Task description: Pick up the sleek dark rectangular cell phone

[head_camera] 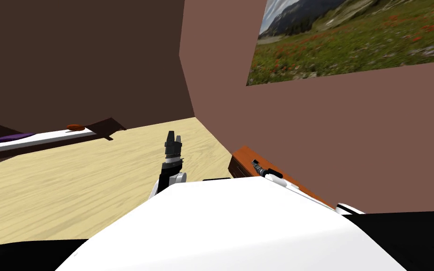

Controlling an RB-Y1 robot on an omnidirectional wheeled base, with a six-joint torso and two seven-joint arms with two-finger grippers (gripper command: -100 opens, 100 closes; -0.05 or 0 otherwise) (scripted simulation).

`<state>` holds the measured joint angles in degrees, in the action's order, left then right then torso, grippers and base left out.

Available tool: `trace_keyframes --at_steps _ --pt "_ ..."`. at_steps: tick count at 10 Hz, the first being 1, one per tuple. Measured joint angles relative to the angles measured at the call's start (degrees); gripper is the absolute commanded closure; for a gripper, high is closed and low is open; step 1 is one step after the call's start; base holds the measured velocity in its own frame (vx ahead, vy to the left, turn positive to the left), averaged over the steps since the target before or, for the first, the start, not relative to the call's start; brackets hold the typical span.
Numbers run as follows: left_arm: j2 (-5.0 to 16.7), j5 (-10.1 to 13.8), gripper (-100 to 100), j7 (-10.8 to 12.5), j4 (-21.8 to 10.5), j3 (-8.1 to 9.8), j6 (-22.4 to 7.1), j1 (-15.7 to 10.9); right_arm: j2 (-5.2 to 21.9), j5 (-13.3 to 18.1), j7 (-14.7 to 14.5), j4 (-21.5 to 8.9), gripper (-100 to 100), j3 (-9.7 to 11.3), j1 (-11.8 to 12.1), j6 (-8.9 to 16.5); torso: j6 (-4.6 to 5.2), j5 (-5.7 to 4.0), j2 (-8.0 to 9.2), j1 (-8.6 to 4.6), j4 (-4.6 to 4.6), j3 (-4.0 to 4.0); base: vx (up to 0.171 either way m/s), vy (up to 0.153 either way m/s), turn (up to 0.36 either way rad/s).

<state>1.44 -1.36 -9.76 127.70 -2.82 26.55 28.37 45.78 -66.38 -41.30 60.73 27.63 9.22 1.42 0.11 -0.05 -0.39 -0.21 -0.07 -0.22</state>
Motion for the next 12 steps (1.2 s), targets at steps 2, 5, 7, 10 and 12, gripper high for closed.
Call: trace_keyframes --at_steps 2,5,7,10,12 --pt "0.0 0.0 0 0.0 0.0 0.00 0.0 0.0 1.7 -2.8 -0.4 -2.9 -100 2.9 -0.2 0.4 -0.01 0.00 0.00 0.01 0.01 0.01 0.042 -0.021 0.065" --pt "0.0 0.0 0 0.0 0.0 0.00 0.0 0.0 3.4 -7.5 -2.0 -6.1 -100 7.0 -1.9 2.2 0.00 0.00 0.05 0.01 0.02 0.03 0.040 -0.020 0.121" --pt "0.0 0.0 0 0.0 0.0 0.00 0.0 0.0 2.2 -5.8 -2.4 -5.7 -100 5.5 -0.9 3.7 0.02 0.02 0.19 0.11 0.04 0.11 0.002 0.003 -0.014" --pt "0.0 0.0 0 0.0 0.0 0.00 0.0 0.0 3.8 -11.3 -5.2 -9.6 -100 8.0 -2.1 5.6 -0.06 0.01 -0.08 0.01 0.00 -0.03 0.072 -0.028 0.242" --pt "0.0 0.0 0 0.0 0.0 0.01 0.0 0.0 3.6 -11.9 -6.1 -9.9 -100 6.5 -1.2 7.5 0.04 -0.01 0.05 -0.01 0.01 0.03 0.025 -0.023 -0.026"
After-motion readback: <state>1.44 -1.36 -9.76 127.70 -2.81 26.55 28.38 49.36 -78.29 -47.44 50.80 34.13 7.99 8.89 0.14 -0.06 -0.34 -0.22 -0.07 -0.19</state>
